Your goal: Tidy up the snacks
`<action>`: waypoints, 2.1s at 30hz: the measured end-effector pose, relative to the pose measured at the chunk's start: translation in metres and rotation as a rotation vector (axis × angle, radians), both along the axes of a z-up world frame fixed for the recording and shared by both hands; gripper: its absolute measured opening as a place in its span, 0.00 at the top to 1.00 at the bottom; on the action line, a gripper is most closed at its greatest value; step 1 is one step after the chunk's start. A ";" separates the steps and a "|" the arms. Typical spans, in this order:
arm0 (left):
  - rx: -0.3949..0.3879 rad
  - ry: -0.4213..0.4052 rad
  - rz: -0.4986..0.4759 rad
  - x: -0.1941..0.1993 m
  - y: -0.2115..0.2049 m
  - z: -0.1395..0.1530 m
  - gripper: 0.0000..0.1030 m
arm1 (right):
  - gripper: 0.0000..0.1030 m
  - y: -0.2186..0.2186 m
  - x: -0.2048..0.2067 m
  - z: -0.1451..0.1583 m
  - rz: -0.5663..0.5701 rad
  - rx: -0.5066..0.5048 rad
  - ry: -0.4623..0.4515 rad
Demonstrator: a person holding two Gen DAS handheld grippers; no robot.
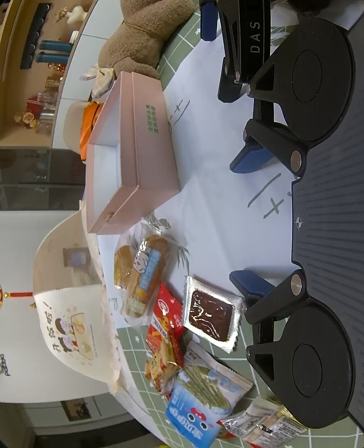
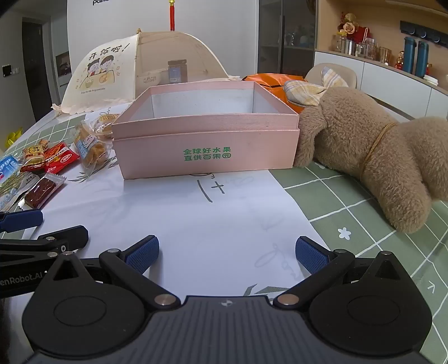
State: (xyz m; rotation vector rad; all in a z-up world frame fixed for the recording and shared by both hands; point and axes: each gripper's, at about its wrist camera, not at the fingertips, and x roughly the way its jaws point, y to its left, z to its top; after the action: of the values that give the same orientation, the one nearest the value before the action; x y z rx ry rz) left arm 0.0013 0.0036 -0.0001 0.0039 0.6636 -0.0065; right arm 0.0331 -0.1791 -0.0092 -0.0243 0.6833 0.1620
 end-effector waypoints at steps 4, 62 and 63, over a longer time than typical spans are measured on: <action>0.026 -0.010 0.006 -0.001 -0.003 0.000 0.20 | 0.00 0.000 0.000 0.000 0.000 0.004 0.000; 0.015 -0.006 0.006 -0.001 -0.003 0.000 0.20 | 0.00 0.000 0.000 0.000 0.000 0.010 0.000; 0.015 -0.006 0.006 0.000 -0.002 0.001 0.20 | 0.00 0.000 0.000 0.000 0.000 0.010 0.000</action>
State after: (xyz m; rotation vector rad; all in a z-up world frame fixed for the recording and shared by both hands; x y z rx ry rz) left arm 0.0008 0.0014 0.0004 0.0166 0.6578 0.0039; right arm 0.0330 -0.1795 -0.0090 -0.0150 0.6825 0.1650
